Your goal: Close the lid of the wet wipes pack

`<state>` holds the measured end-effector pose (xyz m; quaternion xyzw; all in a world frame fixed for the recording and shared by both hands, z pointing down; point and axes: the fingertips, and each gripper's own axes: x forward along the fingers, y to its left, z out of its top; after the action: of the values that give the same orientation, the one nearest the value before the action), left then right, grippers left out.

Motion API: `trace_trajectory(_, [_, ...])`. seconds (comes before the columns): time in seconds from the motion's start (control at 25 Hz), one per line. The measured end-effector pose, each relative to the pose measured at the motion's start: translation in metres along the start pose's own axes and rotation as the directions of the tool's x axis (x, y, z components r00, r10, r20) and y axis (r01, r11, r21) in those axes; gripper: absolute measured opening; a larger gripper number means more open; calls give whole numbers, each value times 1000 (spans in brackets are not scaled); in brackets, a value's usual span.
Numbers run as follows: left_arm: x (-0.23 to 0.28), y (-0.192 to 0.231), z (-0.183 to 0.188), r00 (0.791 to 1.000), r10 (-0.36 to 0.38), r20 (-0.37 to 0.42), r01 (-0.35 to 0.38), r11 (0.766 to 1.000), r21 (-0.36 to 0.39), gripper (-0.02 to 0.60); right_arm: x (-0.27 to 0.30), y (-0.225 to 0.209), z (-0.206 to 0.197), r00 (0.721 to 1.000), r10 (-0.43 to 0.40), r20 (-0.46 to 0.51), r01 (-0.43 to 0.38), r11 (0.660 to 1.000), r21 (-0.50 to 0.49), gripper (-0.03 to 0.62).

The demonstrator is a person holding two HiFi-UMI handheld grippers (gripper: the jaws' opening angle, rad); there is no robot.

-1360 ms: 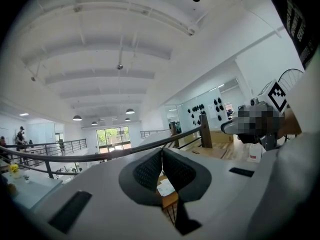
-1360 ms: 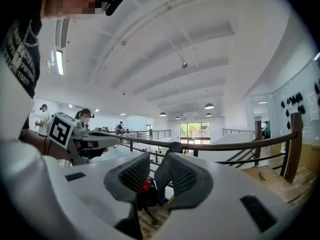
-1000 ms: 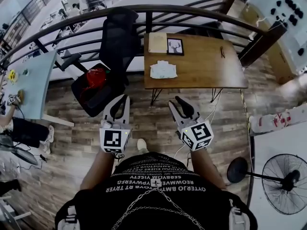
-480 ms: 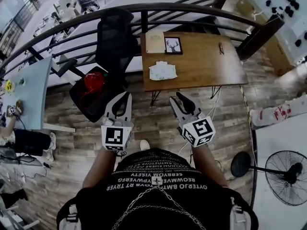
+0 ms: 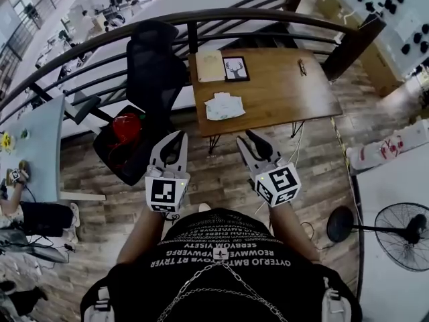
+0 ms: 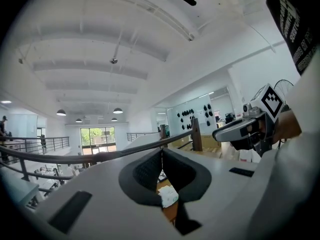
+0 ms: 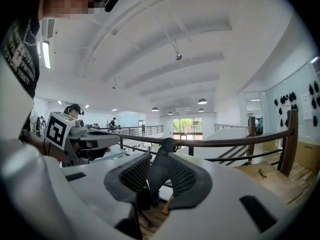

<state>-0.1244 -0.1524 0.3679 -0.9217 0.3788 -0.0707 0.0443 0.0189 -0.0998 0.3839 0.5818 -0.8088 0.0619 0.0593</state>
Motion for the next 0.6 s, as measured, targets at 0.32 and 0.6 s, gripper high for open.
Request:
trace_trajectory(0.32, [19,-3,-13,998,-51,-28,51,999,-5,28,6,-4,-9,999,-25,-42,25,1000,11,110])
trace_trajectory(0.6, [36,-3,-23,997,-46,-67,46,999,-10,28,15,-26,-13,997,-33,-63,32,999,-7,107])
